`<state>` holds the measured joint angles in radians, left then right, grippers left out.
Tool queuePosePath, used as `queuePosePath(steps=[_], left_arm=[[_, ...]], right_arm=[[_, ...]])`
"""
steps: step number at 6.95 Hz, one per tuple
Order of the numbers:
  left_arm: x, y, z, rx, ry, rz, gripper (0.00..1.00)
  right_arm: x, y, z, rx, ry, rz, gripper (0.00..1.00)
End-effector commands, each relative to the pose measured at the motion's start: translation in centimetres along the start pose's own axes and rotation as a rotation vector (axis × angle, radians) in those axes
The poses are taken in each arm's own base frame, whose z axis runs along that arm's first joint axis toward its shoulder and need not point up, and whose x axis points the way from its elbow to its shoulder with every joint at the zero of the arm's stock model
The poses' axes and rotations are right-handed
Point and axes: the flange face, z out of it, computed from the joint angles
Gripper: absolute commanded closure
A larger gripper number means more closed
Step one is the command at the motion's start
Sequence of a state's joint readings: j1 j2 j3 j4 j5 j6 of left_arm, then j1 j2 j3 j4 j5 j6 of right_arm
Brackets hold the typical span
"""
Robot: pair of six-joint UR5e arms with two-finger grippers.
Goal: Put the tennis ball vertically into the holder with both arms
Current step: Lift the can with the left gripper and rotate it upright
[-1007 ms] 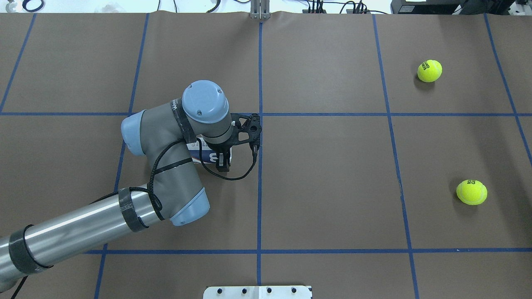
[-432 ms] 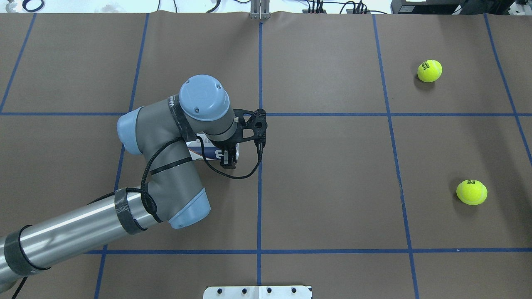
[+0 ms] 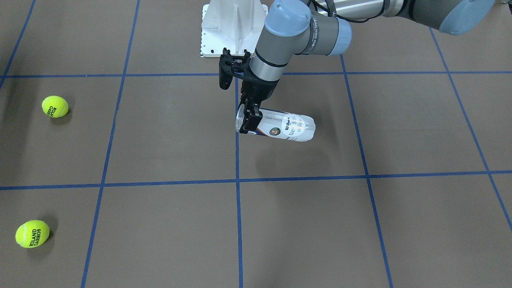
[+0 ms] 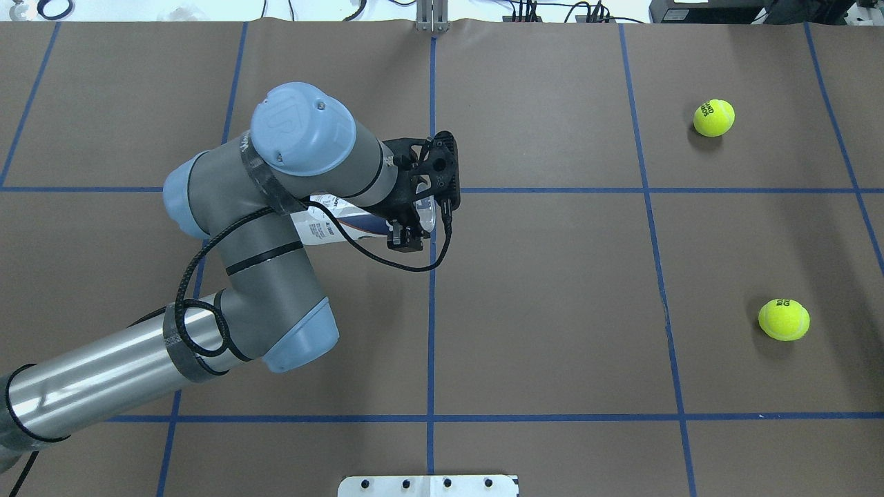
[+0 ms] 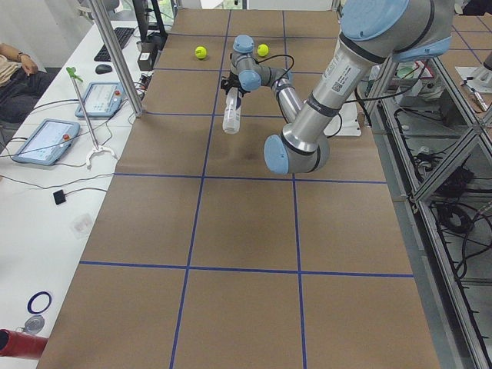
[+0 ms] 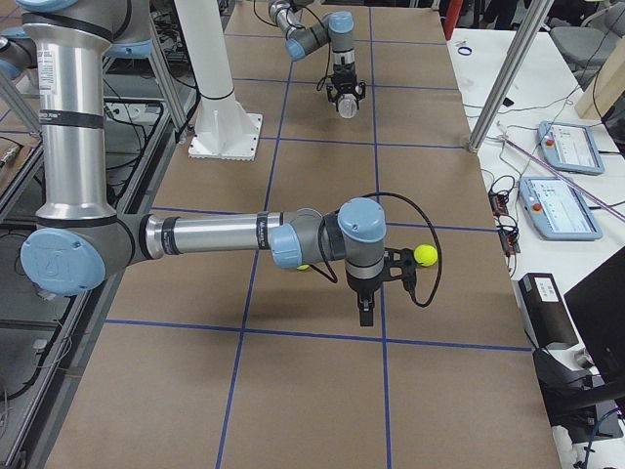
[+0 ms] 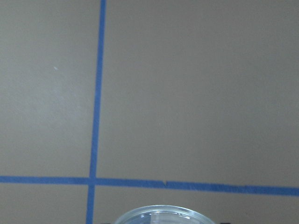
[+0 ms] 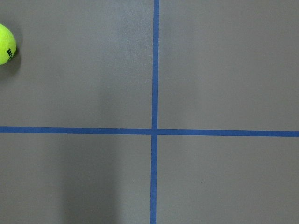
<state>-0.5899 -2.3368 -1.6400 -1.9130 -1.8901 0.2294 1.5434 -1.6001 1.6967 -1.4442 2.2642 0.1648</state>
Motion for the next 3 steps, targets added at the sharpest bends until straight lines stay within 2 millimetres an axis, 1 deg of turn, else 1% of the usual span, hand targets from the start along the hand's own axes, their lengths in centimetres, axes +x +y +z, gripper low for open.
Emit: queuePosePath(steps=[1,2,3], left_arm=[[-0.3,-1.9,-2.6,0.248,-0.042,-0.124,0.31],[-0.3,-1.8,-2.1,0.381,-0.039,-0.177,0.31],[-0.2,-0.8,-0.6,0.529,-0.021,-0.229,0.31]], right_arm=[[-0.1,-0.2,-0.1,0.003,0.0,-0.003,0.0],[-0.1,-0.2,-0.1,0.003,-0.001,-0.002,0.0],[-0.2,-0.2,-0.1,0.004,-0.001,-0.003,0.0]])
